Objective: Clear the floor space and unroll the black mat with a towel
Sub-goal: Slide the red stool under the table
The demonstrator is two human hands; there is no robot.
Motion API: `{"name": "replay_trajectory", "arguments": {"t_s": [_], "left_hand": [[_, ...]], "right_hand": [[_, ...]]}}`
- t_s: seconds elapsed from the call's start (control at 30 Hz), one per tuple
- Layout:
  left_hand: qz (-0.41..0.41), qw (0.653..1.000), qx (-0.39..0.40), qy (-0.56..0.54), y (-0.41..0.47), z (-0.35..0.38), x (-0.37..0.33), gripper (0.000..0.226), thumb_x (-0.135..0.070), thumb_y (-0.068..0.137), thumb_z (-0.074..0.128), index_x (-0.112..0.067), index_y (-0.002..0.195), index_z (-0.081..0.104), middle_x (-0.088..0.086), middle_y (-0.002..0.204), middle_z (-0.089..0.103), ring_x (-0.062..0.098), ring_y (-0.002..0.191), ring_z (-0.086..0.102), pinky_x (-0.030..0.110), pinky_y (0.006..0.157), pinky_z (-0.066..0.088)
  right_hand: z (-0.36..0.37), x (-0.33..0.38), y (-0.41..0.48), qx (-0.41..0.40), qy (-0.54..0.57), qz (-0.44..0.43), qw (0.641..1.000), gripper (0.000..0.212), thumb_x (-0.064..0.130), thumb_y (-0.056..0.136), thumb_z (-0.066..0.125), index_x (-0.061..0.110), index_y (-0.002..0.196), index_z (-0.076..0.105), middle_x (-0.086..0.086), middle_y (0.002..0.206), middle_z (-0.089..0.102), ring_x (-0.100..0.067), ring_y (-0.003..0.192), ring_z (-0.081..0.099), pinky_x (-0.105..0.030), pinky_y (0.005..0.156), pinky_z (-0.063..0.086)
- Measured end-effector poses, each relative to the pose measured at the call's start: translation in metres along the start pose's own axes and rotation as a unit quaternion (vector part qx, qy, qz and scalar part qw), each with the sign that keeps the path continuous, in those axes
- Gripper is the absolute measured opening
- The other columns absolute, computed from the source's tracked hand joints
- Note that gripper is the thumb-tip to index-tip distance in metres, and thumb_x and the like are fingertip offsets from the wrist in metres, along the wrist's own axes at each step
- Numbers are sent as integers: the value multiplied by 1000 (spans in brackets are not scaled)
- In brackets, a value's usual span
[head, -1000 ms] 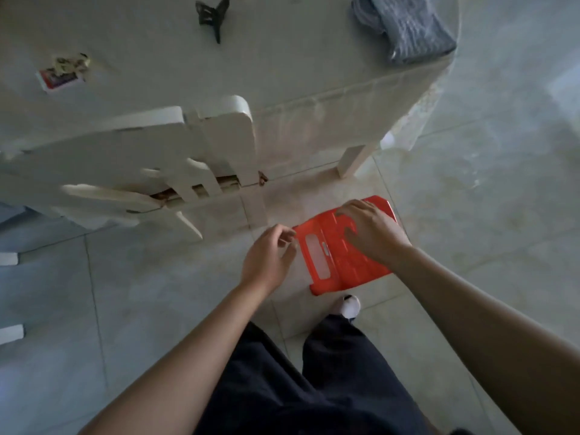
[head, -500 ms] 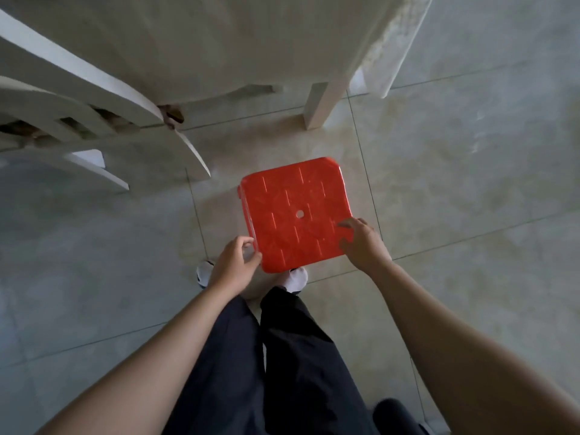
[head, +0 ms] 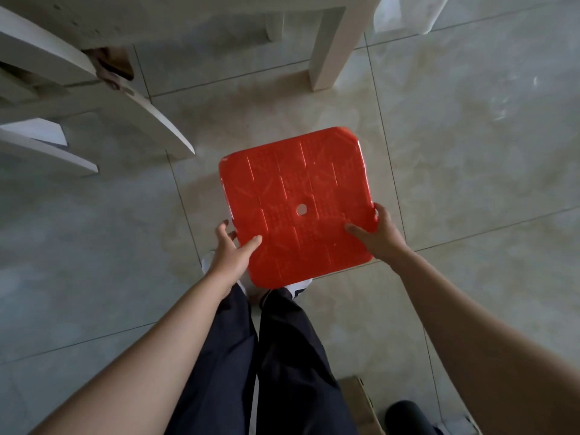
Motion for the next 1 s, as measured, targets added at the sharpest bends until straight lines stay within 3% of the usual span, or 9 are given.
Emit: {"name": "replay_trajectory", "arguments": {"t_s": [0.1, 0.2, 0.4, 0.47, 0.6, 0.73, 0.9, 1.0], "left_hand": [[-51, 993, 41, -98, 6, 15, 10, 71, -38, 87, 67, -36, 142, 23, -5, 138, 49, 28, 122, 53, 58, 97, 45], [-62, 985, 38, -158, 8, 15, 6, 63, -31, 89, 64, -36, 141, 28, -5, 133, 54, 28, 119, 56, 61, 96, 45], [-75, 980, 62, -176, 21, -1, -21, 60, -30, 90, 61, -45, 139, 30, -3, 132, 53, 30, 118, 52, 67, 84, 46], [-89, 974, 59, -200, 28, -8, -38, 55, -30, 91, 60, -41, 138, 33, 1, 126, 54, 31, 114, 53, 61, 80, 48], [-70, 970, 51, -227, 47, -24, -74, 43, -30, 93, 56, -30, 134, 41, 0, 117, 58, 21, 96, 57, 48, 72, 49], [-62, 968, 35, -243, 63, -42, -108, 37, -29, 95, 53, -21, 130, 46, 2, 101, 61, 21, 86, 60, 38, 62, 45], [-71, 966, 44, -244, 88, -66, -132, 38, -41, 91, 54, -30, 127, 51, 3, 123, 58, 27, 113, 53, 48, 75, 47], [-67, 968, 31, -240, 99, -78, -146, 37, -37, 91, 56, -33, 128, 52, 0, 125, 59, 25, 115, 52, 58, 86, 44]], "right_hand": [[12, -5, 5, 20, 45, 18, 999, 105, 55, 66, 77, 32, 147, 15, -5, 141, 44, -29, 118, 55, -50, 84, 56], [19, -4, 9, 32, 56, 33, 997, 122, 66, 45, 78, 39, 144, 14, -5, 142, 38, -31, 121, 50, -57, 86, 53], [14, 27, 21, 33, 44, -4, 998, 109, 47, 58, 84, 37, 143, 16, -5, 137, 42, -30, 117, 52, -55, 85, 54], [12, 43, 29, 30, 55, -18, 998, 103, 37, 64, 84, 35, 143, 17, -3, 135, 46, -28, 116, 53, -52, 84, 55], [7, 84, 43, 31, 77, -63, 995, 96, 24, 71, 81, 31, 144, 21, 1, 128, 52, -24, 110, 56, -35, 67, 54], [2, 129, 55, 38, 77, -94, 992, 89, 20, 74, 80, 30, 144, 25, 5, 117, 54, -16, 95, 57, -24, 56, 49], [-1, 172, 73, 29, 72, -98, 992, 88, 25, 74, 79, 30, 143, 26, 6, 117, 56, -20, 95, 60, -27, 53, 49], [-1, 194, 85, 26, 79, -77, 994, 81, 29, 73, 79, 31, 139, 32, 6, 115, 59, -17, 90, 63, -30, 54, 51]]}}
Point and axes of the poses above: each hand's wrist, its own y-axis towards the middle knuckle, its own z-axis out of the palm, x = y × z, the point moved 9 cm from there along y, towards the middle knuckle
